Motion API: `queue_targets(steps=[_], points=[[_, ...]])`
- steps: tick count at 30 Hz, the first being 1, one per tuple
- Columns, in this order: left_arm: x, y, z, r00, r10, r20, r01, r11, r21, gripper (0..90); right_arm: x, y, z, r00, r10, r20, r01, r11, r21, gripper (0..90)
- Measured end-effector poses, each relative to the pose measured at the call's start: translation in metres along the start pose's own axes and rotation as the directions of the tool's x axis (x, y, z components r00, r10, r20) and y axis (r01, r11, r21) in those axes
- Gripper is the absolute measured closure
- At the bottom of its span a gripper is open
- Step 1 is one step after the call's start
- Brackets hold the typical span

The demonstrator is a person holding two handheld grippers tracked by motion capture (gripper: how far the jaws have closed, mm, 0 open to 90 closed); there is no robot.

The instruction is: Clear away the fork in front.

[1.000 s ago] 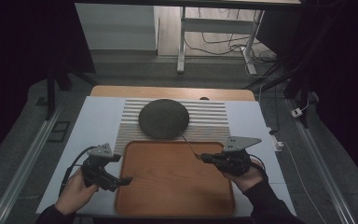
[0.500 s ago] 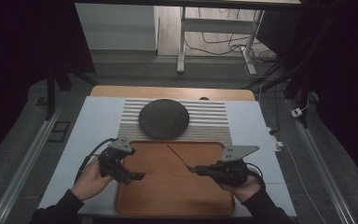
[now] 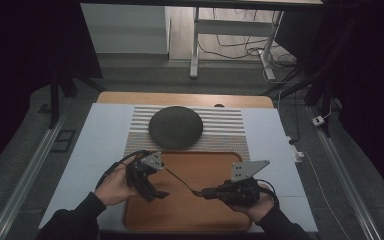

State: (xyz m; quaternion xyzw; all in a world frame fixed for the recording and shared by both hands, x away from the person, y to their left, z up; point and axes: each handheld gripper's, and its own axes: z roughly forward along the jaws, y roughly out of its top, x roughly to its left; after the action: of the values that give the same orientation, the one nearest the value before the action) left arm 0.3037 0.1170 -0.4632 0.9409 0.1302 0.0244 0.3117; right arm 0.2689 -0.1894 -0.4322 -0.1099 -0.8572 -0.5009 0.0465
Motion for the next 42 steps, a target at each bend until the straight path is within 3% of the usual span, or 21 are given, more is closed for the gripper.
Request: queue_targets(steps=[6,10,14,17,20,22,24,26,27,28,30,32,34,35,38,42], points=[[-0.002,0.006,0.006,0.9966,0.079,0.022,-0.079,0.9968,0.009,11.8,0.005,0.001,0.007,0.9981,-0.025,-0.056,0.025,1.0,0.008,89.6],[-0.005,0.008,0.008,0.9899,0.134,0.047,-0.134,0.991,0.003,26.1,0.008,0.002,0.01,0.9949,-0.04,-0.092,0.042,0.999,0.014,89.6],[-0.009,0.009,0.008,0.9801,0.179,0.087,-0.179,0.9838,-0.006,47.0,0.01,0.003,0.011,0.9897,-0.061,-0.13,0.064,0.998,0.017,89.5],[-0.012,0.009,0.008,0.9705,0.217,0.106,-0.216,0.9762,-0.015,56.8,0.011,0.004,0.011,0.9875,-0.077,-0.138,0.081,0.997,0.021,89.6],[-0.015,0.01,0.008,0.9561,0.257,0.141,-0.257,0.9663,-0.021,68.4,0.011,0.003,0.01,0.9856,-0.075,-0.151,0.08,0.997,0.023,89.6],[-0.017,0.01,0.009,0.9411,0.303,0.15,-0.306,0.952,-0.004,72.8,0.01,0.003,0.011,0.9841,-0.074,-0.161,0.08,0.996,0.028,89.5],[-0.019,0.01,0.01,0.9306,0.329,0.161,-0.333,0.9431,-0.004,75.2,0.01,0.002,0.012,0.9822,-0.075,-0.172,0.083,0.996,0.037,89.4],[-0.019,0.009,0.01,0.9116,0.362,0.194,-0.368,0.9298,-0.007,77.0,0.01,0.002,0.012,0.9797,-0.08,-0.184,0.087,0.996,0.029,89.3],[-0.02,0.009,0.01,0.9087,0.366,0.2,-0.372,0.9283,-0.012,77.9,0.01,0.002,0.012,0.9782,-0.075,-0.194,0.081,0.996,0.026,89.1],[-0.021,0.009,0.01,0.8997,0.384,0.207,-0.391,0.9203,-0.009,78.8,0.01,0.002,0.012,0.9772,-0.074,-0.199,0.08,0.996,0.026,88.7],[-0.023,0.009,0.01,0.8897,0.395,0.23,-0.403,0.9152,-0.012,80.8,0.008,0.001,0.011,0.9773,-0.07,-0.2,0.075,0.997,0.016,87.6],[-0.024,0.009,0.01,0.8768,0.412,0.249,-0.424,0.9057,-0.004,82.5,0.006,0.001,0.01,0.9781,-0.062,-0.199,0.065,0.998,0.007,86.1],[-0.025,0.009,0.011,0.8697,0.418,0.263,-0.433,0.9015,-0.002,84.3,0.005,0.0,0.009,0.9826,-0.059,-0.176,0.061,0.998,0.005,83.4],[-0.025,0.009,0.012,0.8683,0.416,0.27,-0.432,0.9018,0.0,85.2,0.004,0.0,0.008,0.9854,-0.057,-0.161,0.058,0.998,0.003,81.9],[-0.025,0.009,0.012,0.8805,0.386,0.275,-0.405,0.9144,0.013,85.6,0.002,0.0,0.008,0.9906,-0.05,-0.127,0.051,0.999,0.006,79.0],[-0.022,0.008,0.01,0.9056,0.328,0.269,-0.346,0.9379,0.023,85.6,0.003,0.0,0.009,0.9963,-0.052,-0.069,0.053,0.998,0.017,67.8]])
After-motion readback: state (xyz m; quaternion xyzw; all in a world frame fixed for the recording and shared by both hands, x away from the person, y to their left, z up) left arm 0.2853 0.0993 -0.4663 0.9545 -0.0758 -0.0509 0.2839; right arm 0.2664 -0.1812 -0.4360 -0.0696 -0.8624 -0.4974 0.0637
